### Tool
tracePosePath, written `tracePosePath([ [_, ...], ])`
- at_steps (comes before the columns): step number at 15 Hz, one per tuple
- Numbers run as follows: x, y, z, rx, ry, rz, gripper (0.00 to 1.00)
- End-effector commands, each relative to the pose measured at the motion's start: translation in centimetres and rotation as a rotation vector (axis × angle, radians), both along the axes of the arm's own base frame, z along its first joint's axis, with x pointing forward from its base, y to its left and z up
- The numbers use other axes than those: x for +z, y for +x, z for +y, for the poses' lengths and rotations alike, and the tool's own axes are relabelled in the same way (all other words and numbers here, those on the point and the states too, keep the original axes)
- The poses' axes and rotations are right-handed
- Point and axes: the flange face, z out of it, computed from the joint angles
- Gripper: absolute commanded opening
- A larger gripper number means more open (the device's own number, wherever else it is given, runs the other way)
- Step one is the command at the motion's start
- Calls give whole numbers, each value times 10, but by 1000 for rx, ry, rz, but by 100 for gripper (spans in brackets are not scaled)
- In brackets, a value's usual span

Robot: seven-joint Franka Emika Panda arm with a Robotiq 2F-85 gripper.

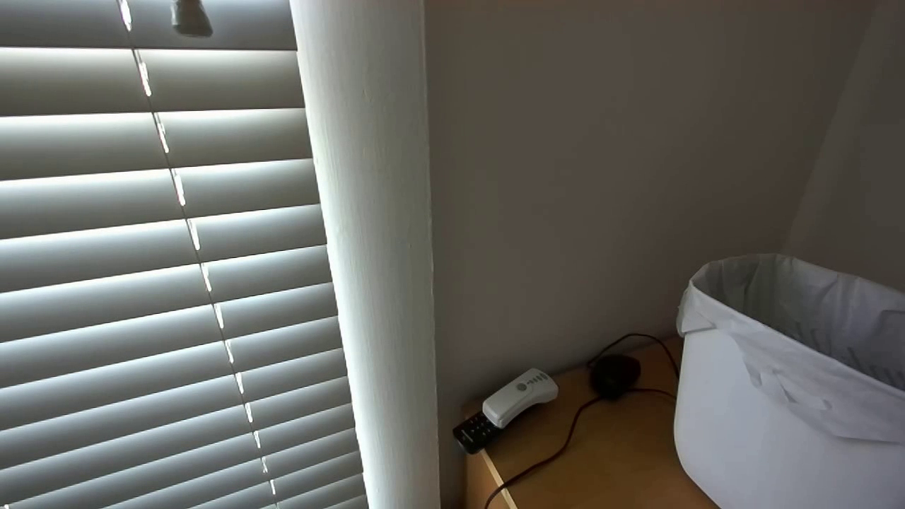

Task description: Remove the orange packet from the white bin and put it on the table

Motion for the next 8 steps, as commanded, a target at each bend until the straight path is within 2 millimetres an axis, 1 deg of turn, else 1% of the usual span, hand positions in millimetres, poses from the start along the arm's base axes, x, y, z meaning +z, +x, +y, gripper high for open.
tracePosePath([
  [1,25,-3,8,-63,18,-24,100],
  [2,31,-3,11,-93,26,-22,100],
  [7,53,-4,28,-134,36,7,100],
  [8,74,-20,13,-138,33,4,100],
])
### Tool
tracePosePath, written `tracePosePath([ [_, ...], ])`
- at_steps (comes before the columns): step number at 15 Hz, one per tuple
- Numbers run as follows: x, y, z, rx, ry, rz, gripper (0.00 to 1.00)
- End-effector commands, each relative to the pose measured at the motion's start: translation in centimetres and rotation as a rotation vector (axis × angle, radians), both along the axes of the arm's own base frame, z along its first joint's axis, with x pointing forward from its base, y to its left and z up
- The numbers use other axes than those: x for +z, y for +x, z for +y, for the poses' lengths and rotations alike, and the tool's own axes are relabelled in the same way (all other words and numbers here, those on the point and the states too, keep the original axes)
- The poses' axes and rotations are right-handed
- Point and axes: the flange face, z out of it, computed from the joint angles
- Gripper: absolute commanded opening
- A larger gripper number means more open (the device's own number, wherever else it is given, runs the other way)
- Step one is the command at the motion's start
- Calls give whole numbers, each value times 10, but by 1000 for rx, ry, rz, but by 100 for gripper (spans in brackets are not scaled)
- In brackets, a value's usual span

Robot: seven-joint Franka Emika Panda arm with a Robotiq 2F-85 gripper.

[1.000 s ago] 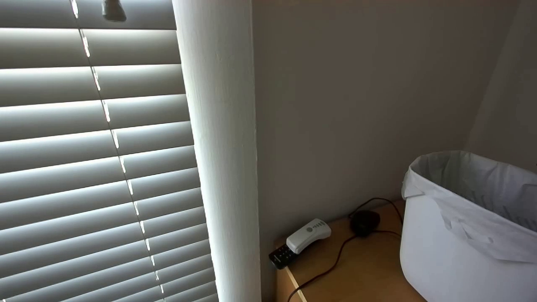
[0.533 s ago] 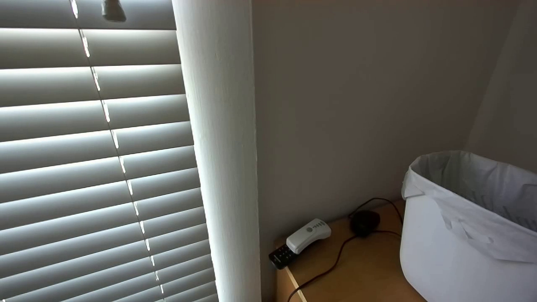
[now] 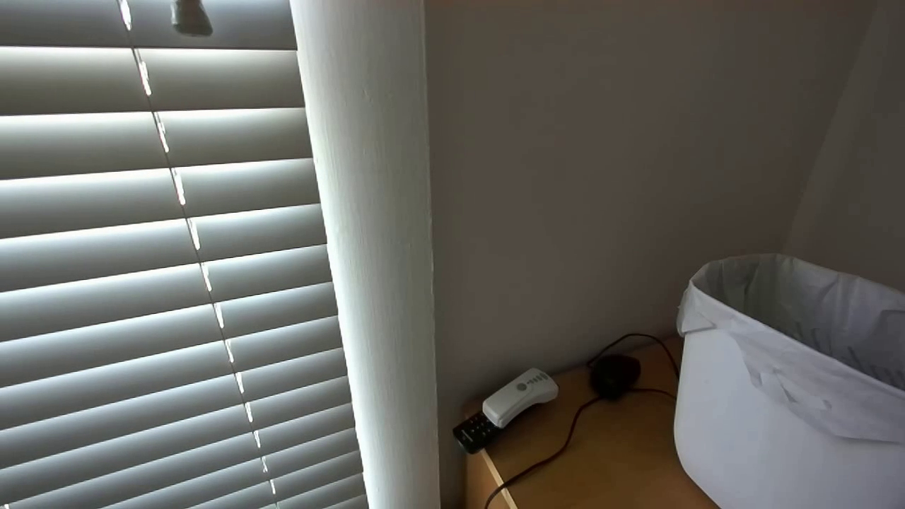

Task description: Remove the orange packet from the white bin and put it on the table

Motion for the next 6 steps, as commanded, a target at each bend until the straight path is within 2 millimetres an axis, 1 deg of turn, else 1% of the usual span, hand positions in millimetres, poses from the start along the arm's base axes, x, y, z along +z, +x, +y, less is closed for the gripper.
tracePosePath([
  [1,6,-2,0,-5,1,8,100],
  [3,23,-10,-6,-19,2,6,100],
  [4,28,-14,-9,-25,3,1,100],
  [6,30,-16,-10,-28,2,-4,100],
])
